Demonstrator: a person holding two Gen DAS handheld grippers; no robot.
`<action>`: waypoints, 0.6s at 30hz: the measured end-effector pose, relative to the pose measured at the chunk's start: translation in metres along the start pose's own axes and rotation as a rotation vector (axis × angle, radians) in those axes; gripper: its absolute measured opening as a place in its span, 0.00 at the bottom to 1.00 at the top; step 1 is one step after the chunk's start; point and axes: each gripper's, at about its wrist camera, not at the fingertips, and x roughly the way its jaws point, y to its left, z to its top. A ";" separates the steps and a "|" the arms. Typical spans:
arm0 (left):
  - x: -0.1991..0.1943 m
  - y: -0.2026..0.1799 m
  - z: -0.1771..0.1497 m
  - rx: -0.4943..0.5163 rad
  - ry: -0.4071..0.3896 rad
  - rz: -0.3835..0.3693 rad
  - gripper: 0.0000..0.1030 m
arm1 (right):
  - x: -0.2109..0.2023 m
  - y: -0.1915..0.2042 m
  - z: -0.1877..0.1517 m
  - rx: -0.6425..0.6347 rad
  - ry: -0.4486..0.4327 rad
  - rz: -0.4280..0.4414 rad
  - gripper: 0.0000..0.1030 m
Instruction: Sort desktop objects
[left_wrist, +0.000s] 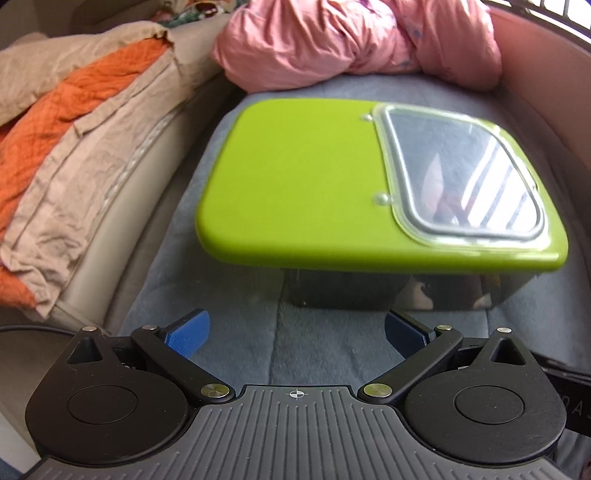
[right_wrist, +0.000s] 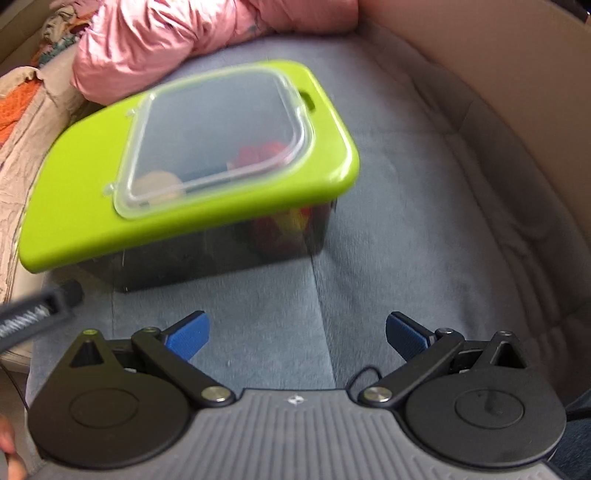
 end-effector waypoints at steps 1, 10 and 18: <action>0.001 -0.002 -0.001 0.013 0.010 0.006 1.00 | -0.004 0.003 0.000 -0.021 0.000 0.008 1.00; -0.030 0.028 0.010 0.010 0.012 0.088 1.00 | -0.037 0.033 0.001 -0.205 -0.002 0.081 1.00; -0.031 0.042 0.023 -0.045 0.092 0.013 1.00 | -0.052 0.048 0.017 -0.222 0.039 0.172 1.00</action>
